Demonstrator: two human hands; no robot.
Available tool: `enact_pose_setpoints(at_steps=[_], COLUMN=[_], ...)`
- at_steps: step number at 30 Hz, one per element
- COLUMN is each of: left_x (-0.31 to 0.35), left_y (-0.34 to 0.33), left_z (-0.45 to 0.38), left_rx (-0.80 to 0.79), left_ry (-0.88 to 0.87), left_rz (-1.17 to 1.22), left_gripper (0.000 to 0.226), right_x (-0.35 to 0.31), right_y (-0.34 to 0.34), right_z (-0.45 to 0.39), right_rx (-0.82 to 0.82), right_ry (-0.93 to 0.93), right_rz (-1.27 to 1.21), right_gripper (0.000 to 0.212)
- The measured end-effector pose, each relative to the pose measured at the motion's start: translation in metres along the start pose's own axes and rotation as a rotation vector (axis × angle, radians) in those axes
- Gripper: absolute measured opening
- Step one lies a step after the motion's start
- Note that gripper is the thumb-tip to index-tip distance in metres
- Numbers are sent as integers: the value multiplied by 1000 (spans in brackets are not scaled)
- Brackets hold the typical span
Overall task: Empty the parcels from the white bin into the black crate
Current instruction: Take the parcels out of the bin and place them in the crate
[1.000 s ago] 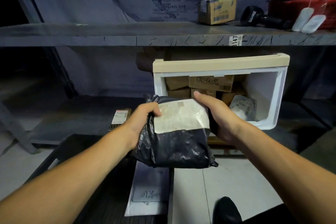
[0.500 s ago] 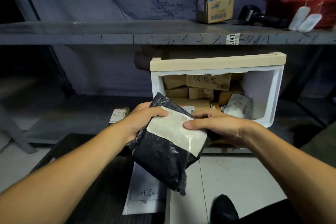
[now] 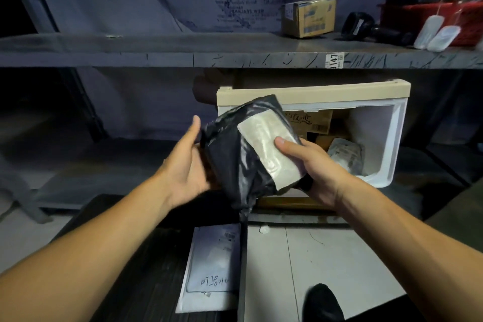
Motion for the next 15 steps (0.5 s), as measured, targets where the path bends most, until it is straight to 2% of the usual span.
enact_pose_setpoints(at_steps=[2, 4, 6, 7, 11, 13, 15], left_x=[-9, -19, -21, -20, -12, -11, -11], left_y=[-12, -26, -20, -12, 10, 17, 24], left_z=[5, 8, 5, 4, 6, 7, 10], left_rx=[-70, -105, -6, 72, 215, 235, 228], left_ry=[24, 7, -65, -101, -142, -147, -144], left_rz=[22, -4, -85, -138, -215, -211, -178], left_gripper=[83, 64, 36, 30, 28, 30, 54], right_x=[-2, 0, 6, 10, 18, 18, 19], right_y=[0, -4, -8, -10, -11, -17, -26], right_z=[-1, -2, -2, -3, 0, 3, 5], right_rx=[36, 45, 49, 57, 65, 38, 15], right_ry=[19, 33, 31, 23, -26, -41, -54], right_rz=[-73, -68, -34, -23, -4, 8, 12], right_gripper=[59, 51, 48, 48, 54, 49, 43])
Point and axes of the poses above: each hand's wrist, its own z-axis away from the middle knuckle, its own y-axis out of the back of the hand, x = y × z, the point moved 10 cm from there along -z, towards the middle knuckle, and after that the axes turned 1 degree about -z, right-handed, at the moved point
